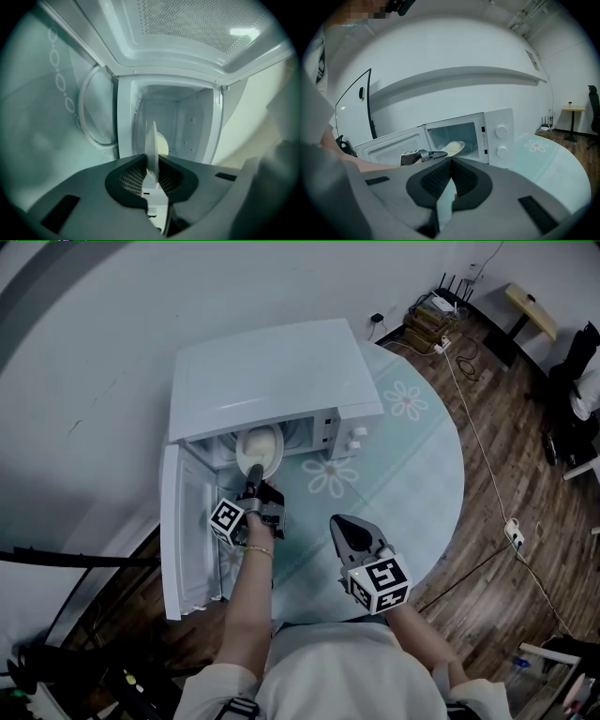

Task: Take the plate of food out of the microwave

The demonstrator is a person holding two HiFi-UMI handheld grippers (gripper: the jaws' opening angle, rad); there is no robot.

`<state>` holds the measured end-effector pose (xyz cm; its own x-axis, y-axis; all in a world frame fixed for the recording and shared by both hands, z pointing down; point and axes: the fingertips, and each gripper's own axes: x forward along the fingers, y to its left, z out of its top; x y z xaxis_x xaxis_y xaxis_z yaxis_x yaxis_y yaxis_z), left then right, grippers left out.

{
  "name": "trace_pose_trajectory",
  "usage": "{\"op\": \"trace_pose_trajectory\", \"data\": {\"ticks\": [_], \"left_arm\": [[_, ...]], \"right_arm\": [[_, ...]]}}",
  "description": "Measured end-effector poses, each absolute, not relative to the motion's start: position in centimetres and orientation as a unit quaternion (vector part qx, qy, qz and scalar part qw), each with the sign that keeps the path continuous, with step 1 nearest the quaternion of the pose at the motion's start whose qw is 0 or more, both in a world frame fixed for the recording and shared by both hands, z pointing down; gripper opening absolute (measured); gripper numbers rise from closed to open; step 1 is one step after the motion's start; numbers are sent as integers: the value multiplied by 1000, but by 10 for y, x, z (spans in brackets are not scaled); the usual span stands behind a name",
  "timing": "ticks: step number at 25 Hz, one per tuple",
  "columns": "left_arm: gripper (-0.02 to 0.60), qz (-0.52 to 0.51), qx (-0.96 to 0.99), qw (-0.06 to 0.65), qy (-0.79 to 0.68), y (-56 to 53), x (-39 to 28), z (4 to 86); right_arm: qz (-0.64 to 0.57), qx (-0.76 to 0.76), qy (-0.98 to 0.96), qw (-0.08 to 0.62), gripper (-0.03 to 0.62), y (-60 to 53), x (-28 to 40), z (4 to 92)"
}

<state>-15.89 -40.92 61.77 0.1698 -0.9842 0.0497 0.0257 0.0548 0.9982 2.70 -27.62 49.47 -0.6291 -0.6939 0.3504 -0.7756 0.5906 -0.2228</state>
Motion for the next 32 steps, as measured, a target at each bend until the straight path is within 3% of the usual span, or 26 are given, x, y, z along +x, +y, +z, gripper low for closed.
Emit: {"op": "trace_pose_trajectory", "data": {"ticks": [32], "left_arm": [[58, -324, 626, 608, -366, -270, -83, 592]], "right_arm": [[160, 504, -845, 80, 6, -215, 58, 476]]}}
